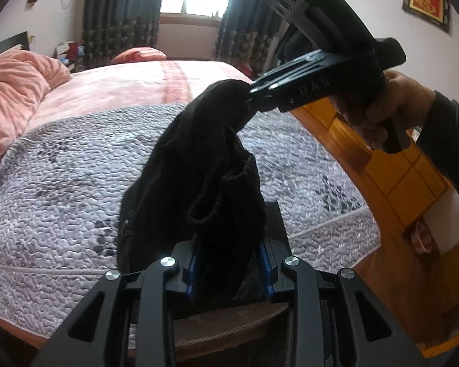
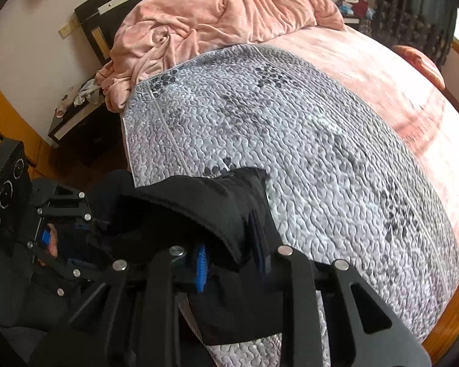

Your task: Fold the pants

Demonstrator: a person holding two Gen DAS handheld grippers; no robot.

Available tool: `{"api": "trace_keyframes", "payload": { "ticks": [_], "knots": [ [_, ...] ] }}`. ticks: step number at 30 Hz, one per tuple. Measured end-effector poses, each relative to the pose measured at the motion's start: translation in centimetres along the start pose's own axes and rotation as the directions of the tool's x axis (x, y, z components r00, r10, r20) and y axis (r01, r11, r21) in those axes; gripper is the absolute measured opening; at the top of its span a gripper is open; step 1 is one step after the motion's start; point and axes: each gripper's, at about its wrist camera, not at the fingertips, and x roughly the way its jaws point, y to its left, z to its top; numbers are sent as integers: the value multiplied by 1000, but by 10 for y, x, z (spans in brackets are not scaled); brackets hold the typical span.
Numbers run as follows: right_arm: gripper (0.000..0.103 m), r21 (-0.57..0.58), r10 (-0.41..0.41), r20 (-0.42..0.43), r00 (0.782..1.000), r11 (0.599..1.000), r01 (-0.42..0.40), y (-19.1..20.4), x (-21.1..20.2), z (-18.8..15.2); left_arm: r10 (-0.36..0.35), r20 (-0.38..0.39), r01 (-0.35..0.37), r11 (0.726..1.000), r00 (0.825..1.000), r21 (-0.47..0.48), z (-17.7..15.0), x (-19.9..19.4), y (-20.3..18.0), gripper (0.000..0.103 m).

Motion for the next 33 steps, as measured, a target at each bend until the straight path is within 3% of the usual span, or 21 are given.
{"api": "trace_keyframes", "payload": {
  "ticks": [13,33],
  "knots": [
    [22,108,12,9,1000,994,-12,-39,8,-83,-22,-115,35,993,993,113,-20,60,-50,31],
    [22,190,23,25,999,981,-27,-90,49,-171,-32,-278,82,982,960,173,-45,143,-85,31]
  ]
}}
